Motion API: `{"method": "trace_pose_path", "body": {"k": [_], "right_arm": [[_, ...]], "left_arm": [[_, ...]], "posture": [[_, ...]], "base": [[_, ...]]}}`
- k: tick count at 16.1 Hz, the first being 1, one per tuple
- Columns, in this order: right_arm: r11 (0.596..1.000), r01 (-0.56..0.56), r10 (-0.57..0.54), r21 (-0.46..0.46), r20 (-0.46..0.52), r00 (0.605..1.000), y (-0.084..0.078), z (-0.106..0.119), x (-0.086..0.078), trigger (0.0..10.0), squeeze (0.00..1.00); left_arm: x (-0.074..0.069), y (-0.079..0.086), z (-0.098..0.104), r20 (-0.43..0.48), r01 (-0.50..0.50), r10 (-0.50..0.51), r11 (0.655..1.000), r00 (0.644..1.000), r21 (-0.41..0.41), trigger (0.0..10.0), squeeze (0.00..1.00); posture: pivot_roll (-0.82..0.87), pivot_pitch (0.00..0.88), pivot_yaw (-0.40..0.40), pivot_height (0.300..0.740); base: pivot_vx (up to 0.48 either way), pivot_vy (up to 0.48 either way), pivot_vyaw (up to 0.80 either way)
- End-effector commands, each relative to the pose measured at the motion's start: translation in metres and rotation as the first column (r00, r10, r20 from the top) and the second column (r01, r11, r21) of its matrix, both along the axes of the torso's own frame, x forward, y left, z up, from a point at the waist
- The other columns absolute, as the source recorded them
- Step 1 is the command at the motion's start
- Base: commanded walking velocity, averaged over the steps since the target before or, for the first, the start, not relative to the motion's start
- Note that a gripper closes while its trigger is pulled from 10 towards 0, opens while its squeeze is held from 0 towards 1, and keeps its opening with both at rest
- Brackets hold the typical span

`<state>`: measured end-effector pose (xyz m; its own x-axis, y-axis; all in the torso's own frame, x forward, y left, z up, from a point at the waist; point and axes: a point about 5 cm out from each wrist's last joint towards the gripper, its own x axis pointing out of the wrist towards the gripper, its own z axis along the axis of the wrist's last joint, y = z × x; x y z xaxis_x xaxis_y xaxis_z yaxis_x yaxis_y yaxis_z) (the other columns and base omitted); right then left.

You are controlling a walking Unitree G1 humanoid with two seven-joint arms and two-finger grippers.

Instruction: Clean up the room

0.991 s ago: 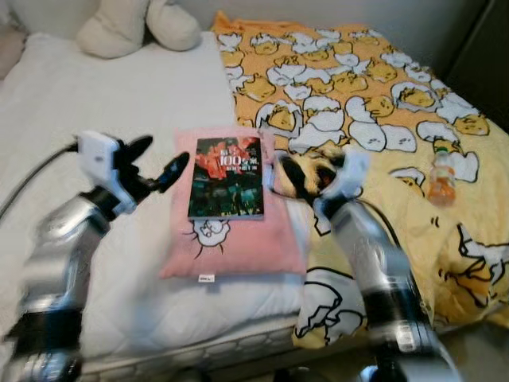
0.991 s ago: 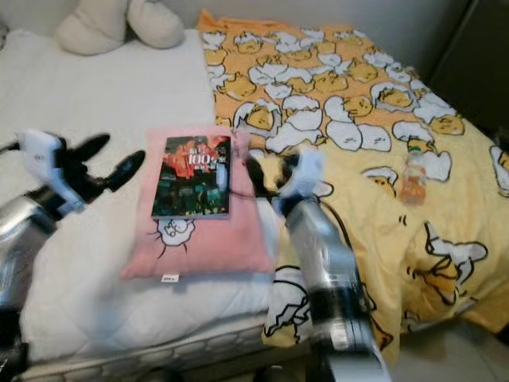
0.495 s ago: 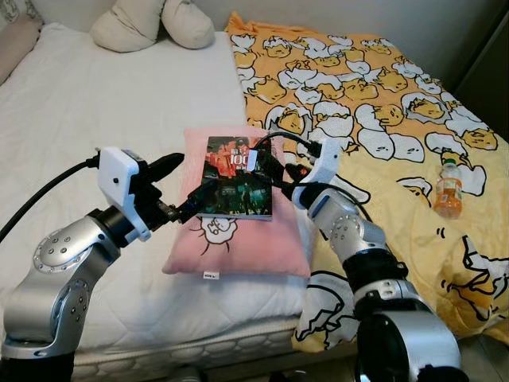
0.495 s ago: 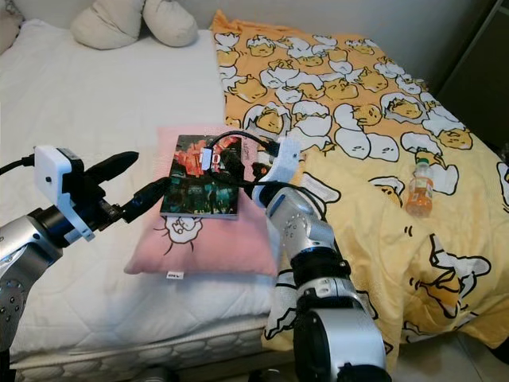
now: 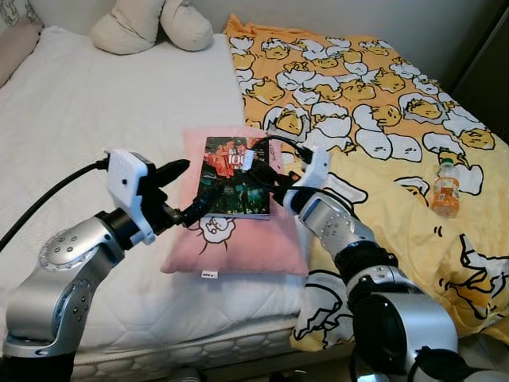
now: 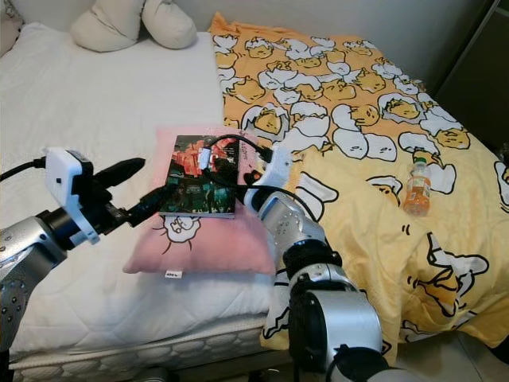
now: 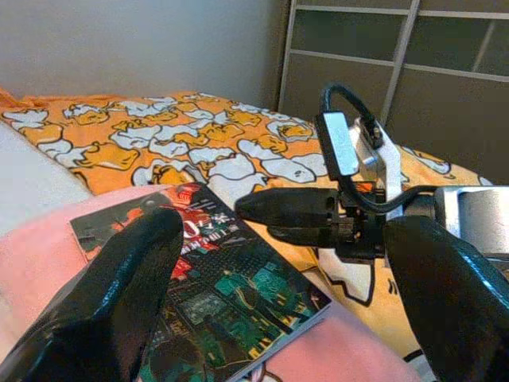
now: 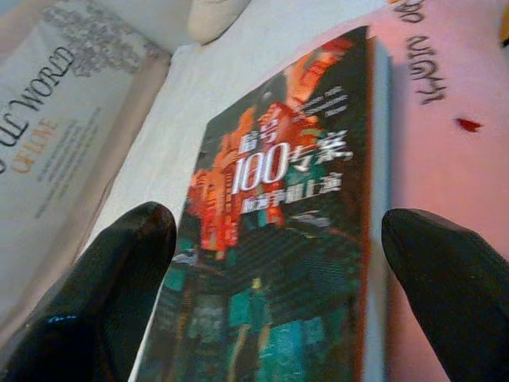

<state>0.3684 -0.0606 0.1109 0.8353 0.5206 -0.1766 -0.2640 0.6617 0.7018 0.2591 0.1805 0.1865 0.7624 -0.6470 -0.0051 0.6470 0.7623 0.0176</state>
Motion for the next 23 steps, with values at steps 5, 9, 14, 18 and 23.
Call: {"method": "trace_pose_path", "body": {"k": [5,9,14,18,23], "right_arm": [[0.999,-0.001,0.003,0.033,-0.05,0.999,0.006,0.0,0.002,10.0,0.0],[0.999,0.0,0.003,0.032,-0.07,0.998,0.009,0.0,0.002,10.0,0.0],[0.998,-0.014,0.024,0.055,-0.174,0.984,0.016,-0.008,-0.003,5.0,0.0],[0.999,-0.033,0.037,0.023,-0.2,0.979,0.019,-0.012,-0.005,0.0,0.0],[1.0,-0.013,0.013,0.003,-0.226,0.974,0.015,-0.017,-0.007,0.0,0.0]], "left_arm": [[0.004,-0.003,0.003,0.005,0.005,-0.006,1.0,1.0,0.011,10.0,0.0],[0.006,-0.004,0.002,0.007,0.003,-0.003,1.0,1.0,0.012,10.0,0.0],[0.009,-0.006,0.002,0.005,0.011,-0.011,1.0,1.0,0.018,10.0,0.0],[0.011,-0.007,0.001,0.002,0.011,-0.011,1.0,1.0,0.023,10.0,0.0],[0.011,-0.007,0.0,0.001,0.009,-0.009,1.0,1.0,0.022,10.0,0.0]], "posture": [[0.12,0.015,-0.086,0.732],[0.11,0.026,-0.084,0.732],[0.11,0.031,-0.078,0.732],[0.11,0.033,-0.079,0.732],[0.11,0.036,-0.08,0.732]], "base": [[0.0,0.0,0.0],[0.0,0.0,0.0],[0.0,0.0,0.0],[0.0,0.0,0.0],[0.0,0.0,0.0]]}}
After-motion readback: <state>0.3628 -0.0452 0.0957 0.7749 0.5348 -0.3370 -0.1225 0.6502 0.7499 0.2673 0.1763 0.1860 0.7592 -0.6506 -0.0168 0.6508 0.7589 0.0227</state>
